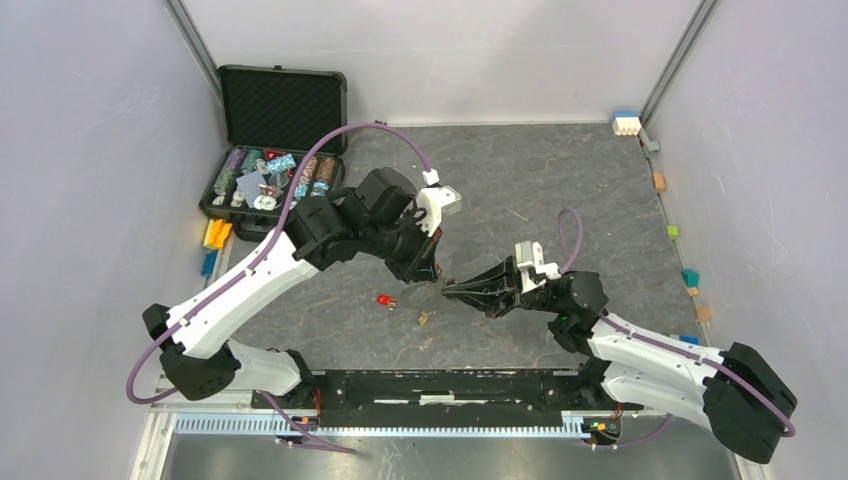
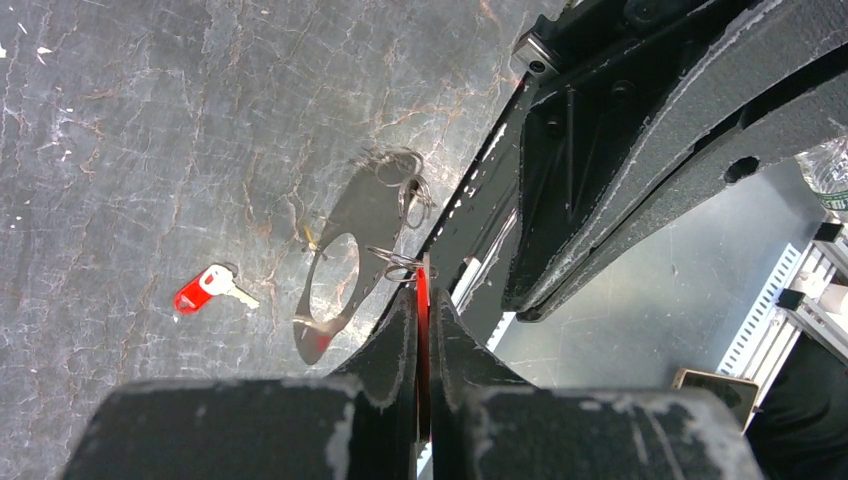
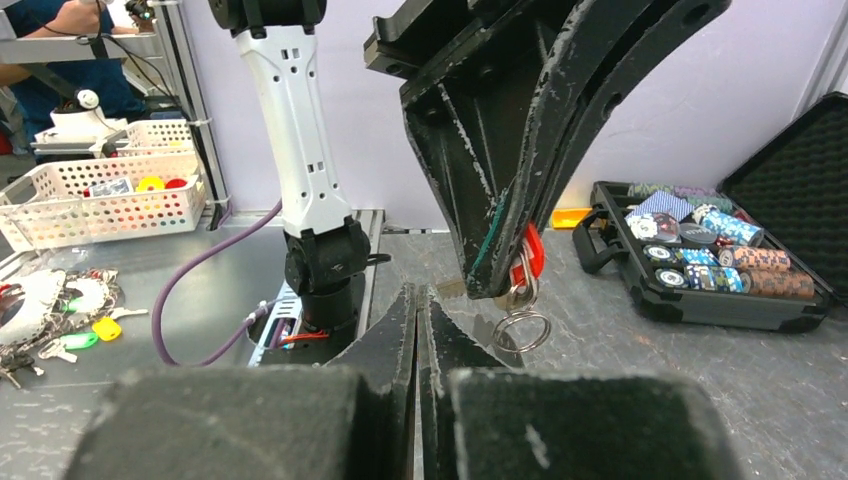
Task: Remove the keys from the keyring
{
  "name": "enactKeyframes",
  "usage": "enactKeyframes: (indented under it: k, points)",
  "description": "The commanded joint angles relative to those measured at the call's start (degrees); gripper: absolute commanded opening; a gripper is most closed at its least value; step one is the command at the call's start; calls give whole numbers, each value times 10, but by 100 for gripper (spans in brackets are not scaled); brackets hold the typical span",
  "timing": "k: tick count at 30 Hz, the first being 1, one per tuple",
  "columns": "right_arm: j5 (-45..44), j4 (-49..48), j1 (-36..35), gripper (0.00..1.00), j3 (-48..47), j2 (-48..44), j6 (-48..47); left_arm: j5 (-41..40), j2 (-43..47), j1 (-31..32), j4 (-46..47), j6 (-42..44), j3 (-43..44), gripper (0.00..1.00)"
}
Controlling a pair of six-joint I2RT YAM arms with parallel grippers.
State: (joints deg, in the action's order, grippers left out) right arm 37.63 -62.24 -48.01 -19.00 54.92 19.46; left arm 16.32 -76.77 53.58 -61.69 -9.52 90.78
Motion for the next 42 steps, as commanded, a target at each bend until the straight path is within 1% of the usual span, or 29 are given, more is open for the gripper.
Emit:
enactKeyframes:
  k: [1, 3, 5, 8, 11, 23, 42]
  points:
    - [25, 11, -4, 0, 3, -14, -34, -8, 17, -3, 18, 8, 8, 2]
    - [-1, 44, -4, 1, 3, -20, -51, -9, 18, -2, 18, 7, 8, 2]
    - [-41, 80, -4, 16, 1, -22, -62, -9, 19, -3, 18, 7, 9, 2]
    - [-56, 108, -4, 29, -9, -13, -69, -10, 20, -2, 18, 6, 9, 2]
    - [-50, 112, -3, 33, -15, -4, -65, -10, 22, -2, 17, 7, 9, 2]
    - [-69, 84, -4, 33, -19, 5, -55, -2, 16, -3, 18, 7, 8, 2]
    - [-62, 47, -3, 31, -30, 20, -31, 9, 12, -2, 20, 6, 6, 2]
